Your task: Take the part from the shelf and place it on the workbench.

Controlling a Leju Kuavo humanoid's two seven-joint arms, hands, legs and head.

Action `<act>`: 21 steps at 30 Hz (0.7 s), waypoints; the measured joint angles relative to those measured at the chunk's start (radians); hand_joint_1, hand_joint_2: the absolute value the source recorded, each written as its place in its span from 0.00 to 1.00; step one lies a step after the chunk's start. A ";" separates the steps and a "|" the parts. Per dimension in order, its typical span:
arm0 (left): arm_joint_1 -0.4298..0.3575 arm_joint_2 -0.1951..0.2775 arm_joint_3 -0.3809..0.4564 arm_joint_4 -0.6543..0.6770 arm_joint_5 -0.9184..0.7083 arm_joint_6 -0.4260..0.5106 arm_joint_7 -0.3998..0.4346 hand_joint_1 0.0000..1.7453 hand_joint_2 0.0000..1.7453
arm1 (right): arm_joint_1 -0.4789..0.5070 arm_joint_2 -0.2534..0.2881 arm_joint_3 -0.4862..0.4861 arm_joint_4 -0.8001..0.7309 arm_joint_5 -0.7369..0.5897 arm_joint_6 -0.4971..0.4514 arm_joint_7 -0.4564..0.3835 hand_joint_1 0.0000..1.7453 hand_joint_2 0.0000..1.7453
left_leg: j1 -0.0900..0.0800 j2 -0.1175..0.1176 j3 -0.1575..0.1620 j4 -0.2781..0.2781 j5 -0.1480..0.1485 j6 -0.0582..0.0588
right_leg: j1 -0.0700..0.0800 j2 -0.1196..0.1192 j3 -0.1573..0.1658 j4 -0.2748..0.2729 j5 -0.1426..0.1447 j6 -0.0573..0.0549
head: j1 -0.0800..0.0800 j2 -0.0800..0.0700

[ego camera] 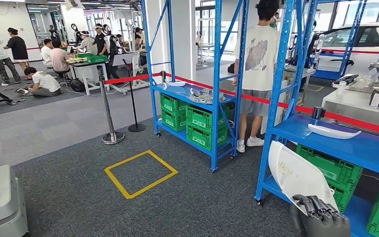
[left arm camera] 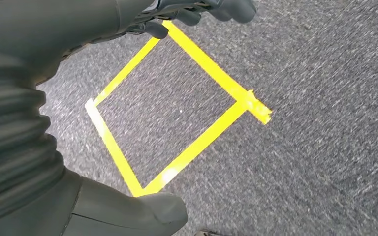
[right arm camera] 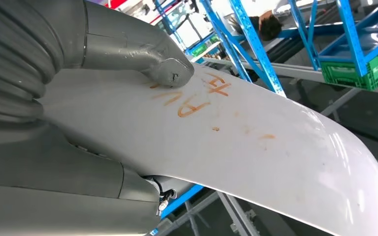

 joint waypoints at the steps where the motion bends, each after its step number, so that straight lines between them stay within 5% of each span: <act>1: -0.001 0.000 0.000 0.000 -0.002 -0.001 0.000 0.00 1.00 | 0.001 0.000 0.000 -0.001 0.000 0.000 0.001 1.00 1.00 | 0.001 0.023 -0.028 0.061 -0.035 -0.004 | 0.001 -0.010 0.000 -0.001 -0.001 -0.004 | -0.001 0.000; 3: -0.002 -0.001 0.000 0.000 -0.007 -0.004 0.001 0.00 1.00 | 0.004 0.000 0.000 -0.001 0.002 0.002 0.002 1.00 1.00 | 0.003 0.039 -0.085 0.186 -0.089 -0.011 | 0.003 -0.031 -0.001 0.000 -0.002 -0.008 | -0.001 0.000; 4: -0.001 -0.001 0.000 0.000 -0.010 -0.005 0.002 0.00 1.00 | 0.006 0.000 0.000 -0.001 0.003 0.003 0.002 1.00 1.00 | 0.004 0.040 -0.095 0.212 -0.092 -0.013 | 0.004 -0.041 -0.001 0.000 -0.002 -0.008 | -0.001 0.000; 6: -0.001 0.000 0.000 0.000 -0.013 -0.006 0.004 0.00 1.00 | 0.008 0.000 0.000 -0.002 0.004 0.005 0.002 1.00 1.00 | 0.004 0.049 -0.057 0.148 -0.049 -0.013 | 0.004 -0.061 0.000 0.001 -0.003 -0.007 | -0.001 0.000; 9: -0.003 0.000 0.000 0.000 -0.014 -0.007 0.005 0.00 1.00 | 0.009 0.000 0.000 -0.005 0.005 0.007 0.002 1.00 1.00 | -0.001 0.100 0.045 -0.041 0.020 0.001 | 0.008 -0.088 0.004 0.005 -0.009 0.004 | -0.001 0.000; 12: -0.003 0.001 0.000 0.000 -0.015 -0.007 0.008 0.00 1.00 | 0.008 0.001 0.001 -0.008 0.006 0.008 0.002 1.00 1.00 | -0.006 0.086 0.056 -0.074 0.030 0.022 | 0.009 -0.111 0.010 0.004 -0.012 0.022 | 0.000 0.000; 15: -0.003 0.001 0.000 0.000 -0.016 -0.007 0.010 0.00 1.00 | 0.006 0.000 0.002 -0.010 0.007 0.007 0.002 1.00 1.00 | 0.001 0.058 0.065 -0.085 0.040 0.039 | 0.003 -0.057 -0.009 0.061 -0.054 0.040 | 0.001 0.000; 18: -0.006 0.002 0.000 -0.001 -0.017 -0.007 0.012 0.00 1.00 | 0.009 -0.001 0.002 -0.011 0.007 0.010 0.002 1.00 1.00 | 0.002 0.027 0.063 -0.084 0.042 0.045 | 0.000 -0.007 -0.099 0.247 -0.139 0.045 | 0.003 0.000; 20: -0.005 0.002 0.000 -0.001 -0.018 -0.008 0.013 0.00 1.00 | 0.011 -0.001 0.002 -0.011 0.007 0.012 0.002 1.00 1.00 | 0.002 0.002 0.061 -0.080 0.042 0.044 | 0.000 -0.004 -0.120 0.276 -0.126 0.044 | 0.003 0.000; 21: -0.005 0.001 0.000 -0.001 -0.018 -0.008 0.014 0.00 1.00 | 0.011 -0.001 0.002 -0.011 0.007 0.012 0.002 1.00 1.00 | 0.003 -0.011 0.061 -0.077 0.041 0.043 | -0.001 0.000 -0.101 0.230 -0.092 0.043 | 0.003 0.000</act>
